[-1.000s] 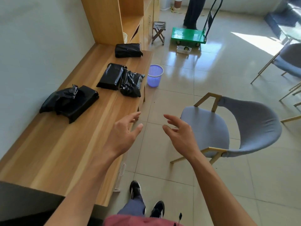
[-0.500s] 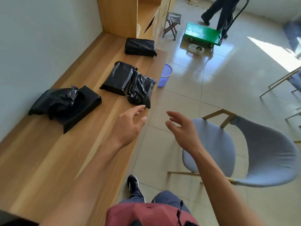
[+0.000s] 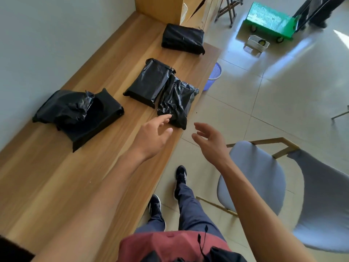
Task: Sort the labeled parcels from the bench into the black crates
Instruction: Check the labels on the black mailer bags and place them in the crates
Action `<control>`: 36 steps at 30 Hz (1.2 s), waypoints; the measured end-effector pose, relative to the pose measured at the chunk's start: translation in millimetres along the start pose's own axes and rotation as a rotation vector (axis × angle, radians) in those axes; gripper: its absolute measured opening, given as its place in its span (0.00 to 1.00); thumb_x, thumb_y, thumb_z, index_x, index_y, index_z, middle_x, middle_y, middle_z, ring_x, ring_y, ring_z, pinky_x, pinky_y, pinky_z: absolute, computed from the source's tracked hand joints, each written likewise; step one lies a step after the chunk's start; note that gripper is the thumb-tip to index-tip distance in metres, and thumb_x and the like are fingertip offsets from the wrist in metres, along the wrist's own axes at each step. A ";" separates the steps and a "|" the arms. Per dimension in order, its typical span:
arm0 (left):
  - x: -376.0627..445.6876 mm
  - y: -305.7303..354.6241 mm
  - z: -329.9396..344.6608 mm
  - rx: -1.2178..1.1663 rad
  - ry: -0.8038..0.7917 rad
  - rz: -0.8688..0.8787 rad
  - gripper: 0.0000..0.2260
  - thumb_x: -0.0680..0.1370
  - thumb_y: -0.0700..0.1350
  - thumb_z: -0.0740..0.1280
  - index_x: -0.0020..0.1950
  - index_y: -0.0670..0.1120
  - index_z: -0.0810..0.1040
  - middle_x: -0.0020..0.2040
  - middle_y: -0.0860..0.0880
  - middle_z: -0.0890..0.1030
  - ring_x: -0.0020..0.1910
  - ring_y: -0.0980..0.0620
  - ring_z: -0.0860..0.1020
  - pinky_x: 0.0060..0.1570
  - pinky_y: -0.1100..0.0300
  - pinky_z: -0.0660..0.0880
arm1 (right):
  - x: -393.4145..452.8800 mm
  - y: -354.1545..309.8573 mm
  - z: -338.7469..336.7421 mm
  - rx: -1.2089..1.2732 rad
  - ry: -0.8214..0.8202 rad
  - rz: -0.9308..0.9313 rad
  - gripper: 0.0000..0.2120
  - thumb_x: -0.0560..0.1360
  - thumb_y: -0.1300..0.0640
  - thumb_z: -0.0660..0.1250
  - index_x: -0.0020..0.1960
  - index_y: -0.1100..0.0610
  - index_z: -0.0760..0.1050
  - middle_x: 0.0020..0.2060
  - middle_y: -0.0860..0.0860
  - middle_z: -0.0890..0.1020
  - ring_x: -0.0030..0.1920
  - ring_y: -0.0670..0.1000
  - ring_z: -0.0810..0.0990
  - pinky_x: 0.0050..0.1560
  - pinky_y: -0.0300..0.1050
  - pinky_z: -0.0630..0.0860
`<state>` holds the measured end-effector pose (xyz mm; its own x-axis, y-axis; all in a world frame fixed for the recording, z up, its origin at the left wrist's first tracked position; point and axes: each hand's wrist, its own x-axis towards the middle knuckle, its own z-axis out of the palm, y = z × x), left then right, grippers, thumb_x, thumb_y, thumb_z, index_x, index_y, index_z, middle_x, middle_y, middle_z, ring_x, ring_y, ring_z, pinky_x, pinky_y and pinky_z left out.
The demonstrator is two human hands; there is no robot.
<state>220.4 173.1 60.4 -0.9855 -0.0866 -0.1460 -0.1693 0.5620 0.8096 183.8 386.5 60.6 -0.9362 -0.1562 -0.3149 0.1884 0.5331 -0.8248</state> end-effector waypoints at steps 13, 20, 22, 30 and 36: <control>123.0 -5.8 60.7 0.211 -0.072 -0.183 0.22 0.83 0.44 0.67 0.77 0.46 0.71 0.76 0.46 0.72 0.77 0.48 0.65 0.75 0.59 0.58 | 154.6 39.8 -16.6 0.159 -0.168 0.281 0.28 0.82 0.58 0.67 0.81 0.53 0.64 0.73 0.55 0.76 0.68 0.52 0.78 0.62 0.45 0.75; 165.4 -20.7 83.0 0.255 -0.111 -0.304 0.28 0.83 0.46 0.67 0.82 0.49 0.63 0.83 0.46 0.61 0.82 0.46 0.53 0.80 0.49 0.52 | 215.1 55.4 0.7 0.278 -0.214 0.444 0.28 0.83 0.58 0.67 0.81 0.57 0.63 0.73 0.55 0.75 0.70 0.55 0.76 0.71 0.55 0.75; 171.2 -25.6 88.3 0.242 -0.128 -0.346 0.29 0.83 0.46 0.67 0.83 0.49 0.62 0.83 0.46 0.59 0.83 0.45 0.52 0.80 0.49 0.51 | 223.6 58.0 9.4 0.342 -0.219 0.508 0.28 0.83 0.59 0.67 0.81 0.58 0.63 0.72 0.56 0.76 0.69 0.55 0.76 0.68 0.52 0.76; 178.0 -46.1 97.6 0.202 -0.189 -0.429 0.31 0.82 0.50 0.67 0.84 0.50 0.59 0.84 0.46 0.58 0.83 0.44 0.51 0.81 0.49 0.50 | 233.6 56.0 32.0 0.568 -0.189 0.604 0.15 0.86 0.51 0.62 0.64 0.58 0.80 0.53 0.54 0.86 0.50 0.51 0.84 0.58 0.53 0.82; 175.1 -44.4 90.1 0.130 -0.143 -0.407 0.37 0.80 0.56 0.70 0.84 0.50 0.57 0.82 0.48 0.62 0.82 0.45 0.56 0.80 0.45 0.56 | 232.8 43.7 28.6 0.641 -0.176 0.617 0.15 0.84 0.46 0.61 0.54 0.54 0.82 0.47 0.49 0.84 0.41 0.47 0.79 0.49 0.47 0.79</control>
<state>56.4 207.1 -52.3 -0.8259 -0.2122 -0.5224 -0.5308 0.6052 0.5933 -17.4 349.6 -62.2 -0.5654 -0.1490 -0.8113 0.8198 0.0074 -0.5726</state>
